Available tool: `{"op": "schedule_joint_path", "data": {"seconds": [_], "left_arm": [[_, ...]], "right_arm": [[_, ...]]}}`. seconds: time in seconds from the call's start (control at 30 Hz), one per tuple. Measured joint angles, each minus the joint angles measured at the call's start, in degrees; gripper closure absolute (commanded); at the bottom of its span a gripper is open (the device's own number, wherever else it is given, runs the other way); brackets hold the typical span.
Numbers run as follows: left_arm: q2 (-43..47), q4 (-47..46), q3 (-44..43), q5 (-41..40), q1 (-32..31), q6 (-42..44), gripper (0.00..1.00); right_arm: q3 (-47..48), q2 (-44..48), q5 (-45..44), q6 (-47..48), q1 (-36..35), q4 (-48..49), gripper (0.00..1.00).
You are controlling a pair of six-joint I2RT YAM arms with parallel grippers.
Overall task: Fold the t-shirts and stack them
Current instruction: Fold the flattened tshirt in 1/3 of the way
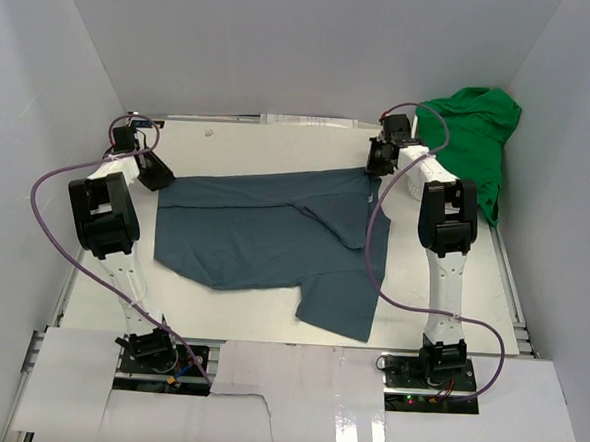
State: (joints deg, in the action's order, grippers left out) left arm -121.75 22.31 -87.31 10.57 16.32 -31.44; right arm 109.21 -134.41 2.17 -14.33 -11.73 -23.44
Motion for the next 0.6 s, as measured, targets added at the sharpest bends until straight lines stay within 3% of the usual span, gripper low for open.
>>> {"op": "schedule_joint_path", "data": {"seconds": [0.1,0.4,0.5,0.53,0.6], "left_arm": [[-0.8,0.2,-1.2,-0.1,0.2,-0.1,0.55],[-4.2,1.4,-6.8,0.6,0.3,-0.6,0.54],[-5.0,2.7,-9.0,0.3,0.2,-0.3,0.52],[-5.2,3.1,-9.7,-0.1,0.1,-0.1,0.5],[-5.4,4.1,-11.1,-1.4,-0.4,0.6,0.48]], "right_arm": [[4.5,-2.6,0.6,0.0,0.3,-1.1,0.92],[3.3,-2.2,1.4,-0.1,0.5,-1.3,0.91],[1.4,-1.0,1.4,-0.2,0.5,-1.0,0.71],[0.9,-0.6,1.3,-0.3,0.5,-0.9,0.59],[0.0,0.2,1.1,-0.3,0.5,-0.8,0.54]]}}
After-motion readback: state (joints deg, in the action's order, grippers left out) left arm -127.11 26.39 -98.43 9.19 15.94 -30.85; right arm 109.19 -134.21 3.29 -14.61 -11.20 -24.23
